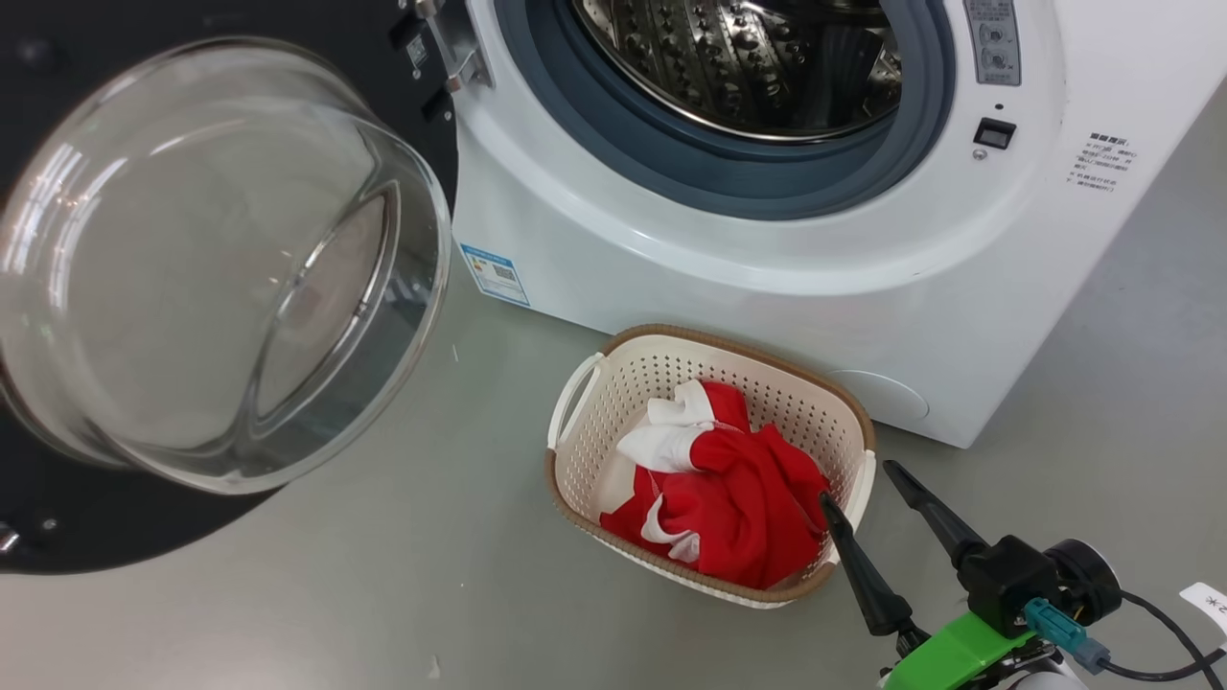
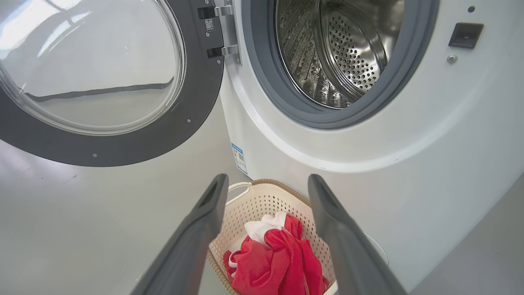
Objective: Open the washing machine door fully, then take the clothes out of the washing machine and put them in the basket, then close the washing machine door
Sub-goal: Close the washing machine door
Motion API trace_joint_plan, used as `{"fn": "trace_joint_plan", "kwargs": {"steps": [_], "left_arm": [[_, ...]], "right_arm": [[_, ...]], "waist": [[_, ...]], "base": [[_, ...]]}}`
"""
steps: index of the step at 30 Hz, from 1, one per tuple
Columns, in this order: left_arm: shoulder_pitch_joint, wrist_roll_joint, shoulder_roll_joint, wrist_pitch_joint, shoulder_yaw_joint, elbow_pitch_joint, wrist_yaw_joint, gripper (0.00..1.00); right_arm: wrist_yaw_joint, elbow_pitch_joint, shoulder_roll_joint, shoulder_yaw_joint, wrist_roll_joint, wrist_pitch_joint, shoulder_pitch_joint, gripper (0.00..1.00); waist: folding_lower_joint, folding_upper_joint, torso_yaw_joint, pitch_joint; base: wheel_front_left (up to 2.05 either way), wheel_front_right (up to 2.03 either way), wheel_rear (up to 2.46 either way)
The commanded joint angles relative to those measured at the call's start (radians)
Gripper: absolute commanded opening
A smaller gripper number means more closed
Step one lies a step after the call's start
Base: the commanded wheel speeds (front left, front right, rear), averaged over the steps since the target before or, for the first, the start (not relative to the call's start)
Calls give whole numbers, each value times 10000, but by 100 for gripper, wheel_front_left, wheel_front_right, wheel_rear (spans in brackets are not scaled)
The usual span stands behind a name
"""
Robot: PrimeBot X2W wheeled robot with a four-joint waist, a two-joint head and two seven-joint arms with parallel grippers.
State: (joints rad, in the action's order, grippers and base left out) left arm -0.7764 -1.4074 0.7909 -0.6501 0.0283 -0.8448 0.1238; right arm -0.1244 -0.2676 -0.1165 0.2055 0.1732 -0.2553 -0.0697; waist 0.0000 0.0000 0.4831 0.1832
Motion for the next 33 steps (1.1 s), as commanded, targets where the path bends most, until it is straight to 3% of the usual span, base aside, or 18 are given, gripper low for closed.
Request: {"fn": "trace_joint_plan", "kwargs": {"steps": [1,17,33], "left_arm": [[161,-126,379,-277,57,353,69,0],[1289,-1198,538,-1814,-194,3022,69,0],[1961,-1732,12,-2605,-579,5885,69,0]], "right_arm": [[-63,235,43,184,-69,-65,-273,100],[-63,369,222,11,36,-65,-46,100],[-63,544,379,-179,117,-65,253,100]], "waist": [[0,0,-4,-34],[0,0,-156,-645],[0,0,-719,-1099]], "base": [[0,0,0],[0,0,0],[0,0,0]]}}
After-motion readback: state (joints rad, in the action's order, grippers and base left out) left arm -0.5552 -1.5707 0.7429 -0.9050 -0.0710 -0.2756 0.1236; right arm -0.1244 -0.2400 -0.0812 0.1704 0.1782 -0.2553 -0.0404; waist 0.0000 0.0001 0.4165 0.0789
